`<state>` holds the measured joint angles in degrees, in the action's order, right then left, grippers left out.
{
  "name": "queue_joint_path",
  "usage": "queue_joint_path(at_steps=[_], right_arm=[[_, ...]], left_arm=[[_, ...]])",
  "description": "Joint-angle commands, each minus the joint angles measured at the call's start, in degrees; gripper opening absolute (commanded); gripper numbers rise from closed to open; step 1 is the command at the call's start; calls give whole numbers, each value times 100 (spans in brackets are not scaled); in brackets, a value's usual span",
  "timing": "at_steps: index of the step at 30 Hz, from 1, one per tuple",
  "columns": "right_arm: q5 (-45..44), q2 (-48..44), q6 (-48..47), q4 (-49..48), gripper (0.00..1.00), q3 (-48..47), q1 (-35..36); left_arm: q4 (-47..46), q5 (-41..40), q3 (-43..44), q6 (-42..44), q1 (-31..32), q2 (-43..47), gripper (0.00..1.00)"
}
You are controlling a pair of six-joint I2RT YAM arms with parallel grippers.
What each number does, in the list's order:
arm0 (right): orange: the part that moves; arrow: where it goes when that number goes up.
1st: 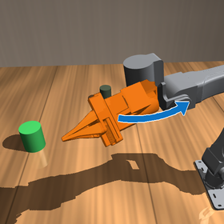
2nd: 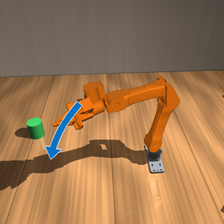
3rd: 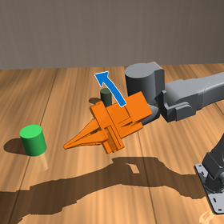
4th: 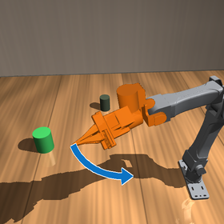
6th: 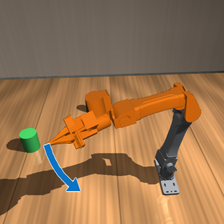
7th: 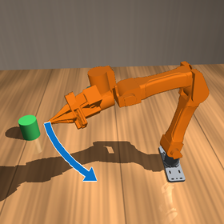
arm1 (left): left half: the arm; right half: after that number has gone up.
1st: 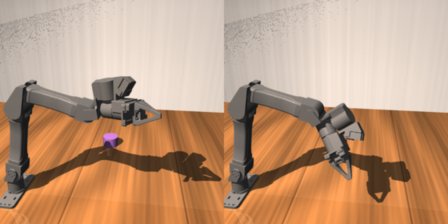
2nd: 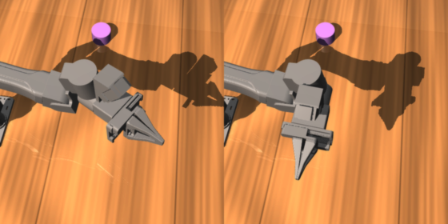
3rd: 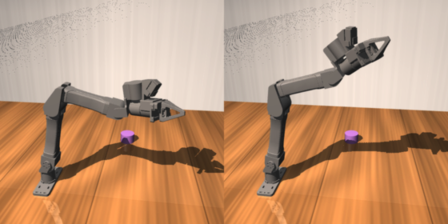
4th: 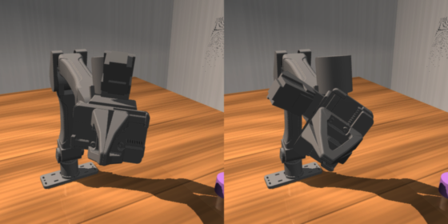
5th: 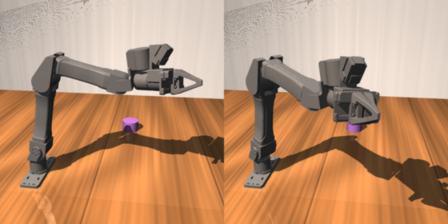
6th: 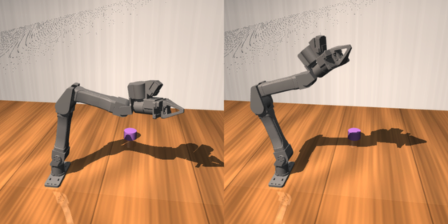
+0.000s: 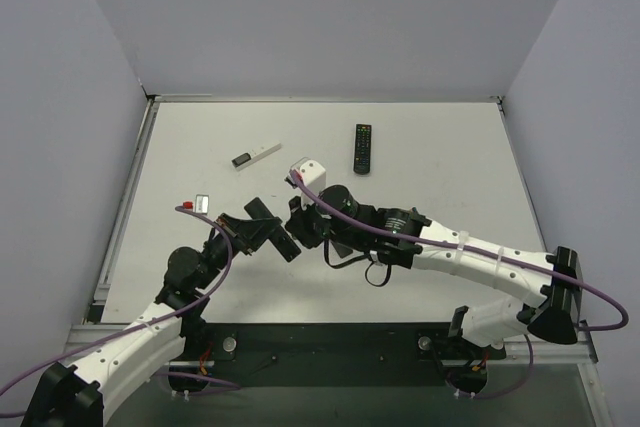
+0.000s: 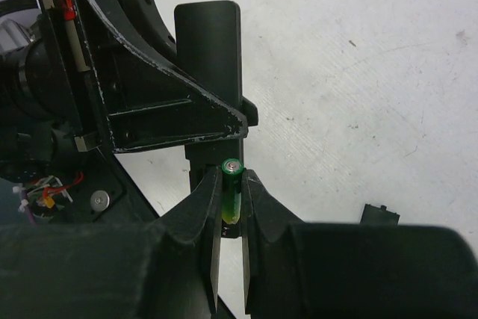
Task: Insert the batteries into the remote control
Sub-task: Load the battery into the remote control.
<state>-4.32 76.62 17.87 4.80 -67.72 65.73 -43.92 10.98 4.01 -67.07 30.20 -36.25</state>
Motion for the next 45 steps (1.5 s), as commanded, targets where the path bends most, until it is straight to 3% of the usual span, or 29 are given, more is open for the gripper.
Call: queue_joint_path(at_steps=[1, 23, 45], right_arm=[[-254, 178, -29, -154, 0, -303, 159], [-201, 477, -178, -225, 0, -312, 431], [-104, 749, -301, 382, 0, -488, 563]], left_arm=[[-433, 97, 232, -17, -31, 30, 0], [-477, -52, 293, -280, -31, 30, 0], [-319, -386, 249, -430, -31, 267, 0]])
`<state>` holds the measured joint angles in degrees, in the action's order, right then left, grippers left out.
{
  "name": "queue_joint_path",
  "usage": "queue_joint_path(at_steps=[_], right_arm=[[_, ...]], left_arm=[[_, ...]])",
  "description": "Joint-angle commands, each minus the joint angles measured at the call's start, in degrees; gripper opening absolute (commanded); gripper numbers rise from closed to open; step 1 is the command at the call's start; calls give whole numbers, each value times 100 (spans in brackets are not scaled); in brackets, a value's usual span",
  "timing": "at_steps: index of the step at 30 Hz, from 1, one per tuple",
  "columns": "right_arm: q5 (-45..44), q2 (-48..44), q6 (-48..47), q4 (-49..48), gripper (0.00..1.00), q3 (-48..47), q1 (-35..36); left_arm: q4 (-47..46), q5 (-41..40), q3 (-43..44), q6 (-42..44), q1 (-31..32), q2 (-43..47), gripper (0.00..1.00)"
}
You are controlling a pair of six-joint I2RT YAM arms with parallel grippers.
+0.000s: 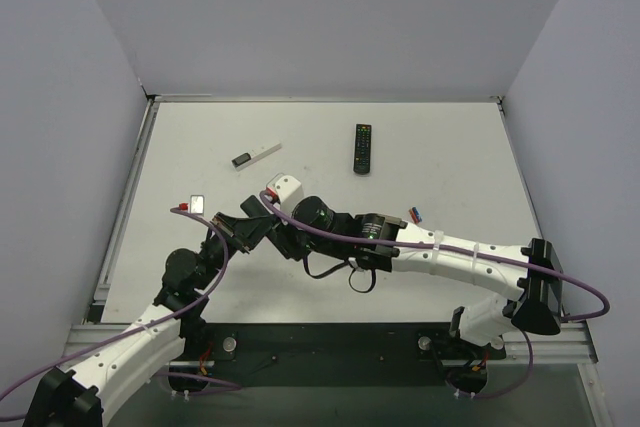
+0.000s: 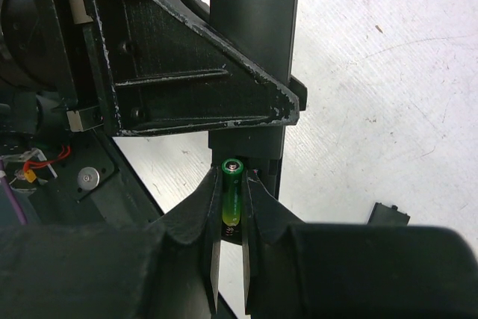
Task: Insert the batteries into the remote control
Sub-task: Load the battery into the remote control.
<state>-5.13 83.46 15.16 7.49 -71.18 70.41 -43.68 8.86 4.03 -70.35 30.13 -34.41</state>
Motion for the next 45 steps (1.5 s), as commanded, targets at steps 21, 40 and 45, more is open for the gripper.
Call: queue_joint_path(at_steps=[21, 40, 45], right_arm=[[-41, 135, -13, 148, 22, -177, 175], [-516, -49, -171, 481, 39, -388, 175], [-463, -163, -329, 587, 47, -493, 175]], left_arm=[[-378, -104, 265, -128, -25, 75, 0], [-404, -43, 238, -146, -25, 5, 0], [-378, 1, 238, -155, -25, -30, 0]])
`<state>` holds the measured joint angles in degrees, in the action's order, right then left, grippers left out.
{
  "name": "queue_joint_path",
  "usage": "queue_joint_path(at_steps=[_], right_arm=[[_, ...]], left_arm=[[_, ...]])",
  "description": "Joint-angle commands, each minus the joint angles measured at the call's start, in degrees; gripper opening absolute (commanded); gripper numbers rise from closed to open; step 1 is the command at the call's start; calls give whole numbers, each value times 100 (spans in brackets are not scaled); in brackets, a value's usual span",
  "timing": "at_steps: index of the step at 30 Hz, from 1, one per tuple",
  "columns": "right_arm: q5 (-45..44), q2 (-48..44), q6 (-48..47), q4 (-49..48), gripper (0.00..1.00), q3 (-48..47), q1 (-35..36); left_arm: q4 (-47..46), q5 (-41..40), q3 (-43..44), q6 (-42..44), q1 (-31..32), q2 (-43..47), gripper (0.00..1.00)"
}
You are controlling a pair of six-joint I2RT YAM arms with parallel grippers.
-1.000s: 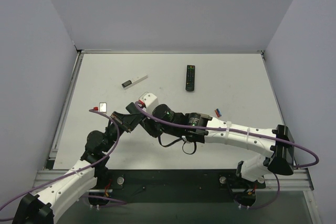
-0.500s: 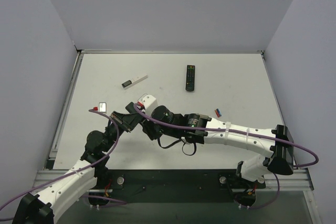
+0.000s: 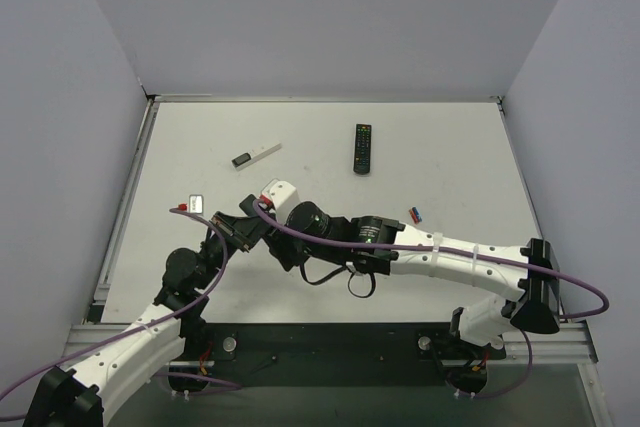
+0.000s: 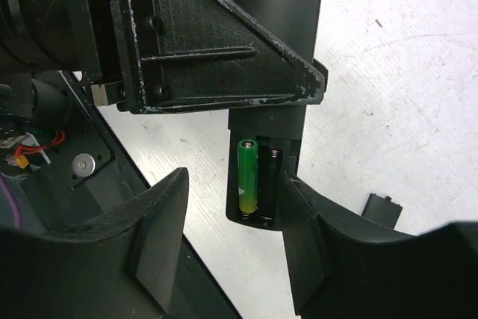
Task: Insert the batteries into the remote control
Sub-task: Load the battery into the remote control.
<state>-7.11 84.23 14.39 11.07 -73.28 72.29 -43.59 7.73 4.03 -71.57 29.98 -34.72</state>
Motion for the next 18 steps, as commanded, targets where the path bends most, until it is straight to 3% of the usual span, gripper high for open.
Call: queue_joint_path(at_steps=[1, 6, 9, 13, 18], right_arm=[[-203, -275, -296, 281, 48, -301, -13], [209, -599, -744, 326, 50, -293, -101], [1166, -863, -1297, 247, 52, -179, -241], [1616, -1066, -2035, 150, 53, -47, -295], [2363, -1294, -3495, 62, 53, 340, -286]], left_arm=[[-369, 141, 247, -41, -9, -8, 0], [-167, 334, 344, -50, -18, -96, 0], [-132, 510, 405, -67, -18, -193, 0], [-62, 756, 563, -76, -18, -325, 0], [114, 1011, 748, -59, -18, -413, 0]])
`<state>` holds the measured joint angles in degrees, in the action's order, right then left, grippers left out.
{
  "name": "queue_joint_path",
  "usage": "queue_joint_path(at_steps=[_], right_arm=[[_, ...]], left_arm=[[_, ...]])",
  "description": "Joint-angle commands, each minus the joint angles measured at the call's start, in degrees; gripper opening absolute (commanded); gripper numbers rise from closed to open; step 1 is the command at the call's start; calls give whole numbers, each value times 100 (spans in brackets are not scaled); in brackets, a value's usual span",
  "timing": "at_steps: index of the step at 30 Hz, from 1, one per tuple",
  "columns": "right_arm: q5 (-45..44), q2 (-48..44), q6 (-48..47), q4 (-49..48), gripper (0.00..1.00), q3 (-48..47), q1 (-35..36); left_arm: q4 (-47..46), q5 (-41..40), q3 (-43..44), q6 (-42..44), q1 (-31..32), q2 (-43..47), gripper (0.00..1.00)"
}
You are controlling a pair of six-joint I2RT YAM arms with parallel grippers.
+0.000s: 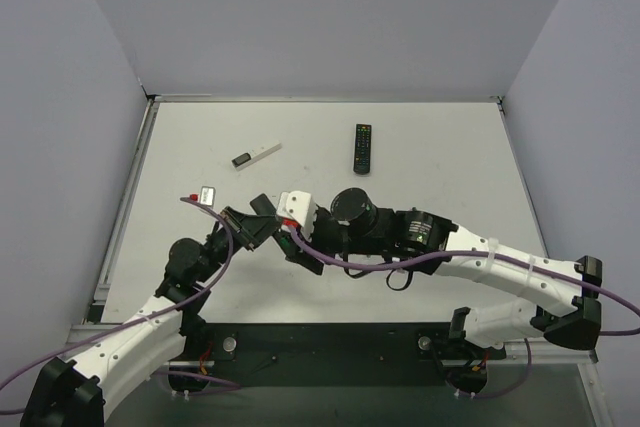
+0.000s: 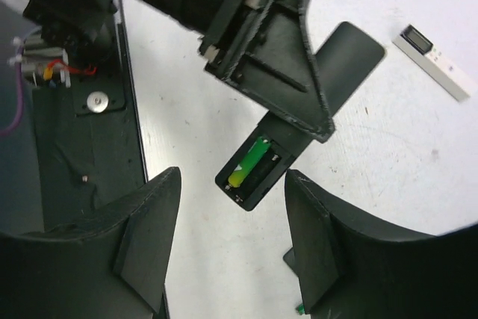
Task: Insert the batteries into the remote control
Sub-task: Load the battery into the remote control.
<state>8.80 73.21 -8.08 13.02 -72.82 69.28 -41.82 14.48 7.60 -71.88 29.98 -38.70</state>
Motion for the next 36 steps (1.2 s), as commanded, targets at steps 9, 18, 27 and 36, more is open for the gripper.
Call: queue_joint_path(at_steps=[9, 18, 27, 36], right_arm=[[1826, -343, -2223, -264, 59, 488, -555], [2662, 9, -2602, -212, 45, 251, -881], [2741, 317, -2646, -203, 37, 119, -889], [2759, 440, -2726, -159, 34, 48, -907]], left_arm=[[254, 740, 708, 51, -18, -173, 0], [421, 1039, 919, 183, -18, -261, 0], [456, 1145, 981, 209, -18, -287, 0], [456, 1215, 1033, 218, -18, -349, 0]])
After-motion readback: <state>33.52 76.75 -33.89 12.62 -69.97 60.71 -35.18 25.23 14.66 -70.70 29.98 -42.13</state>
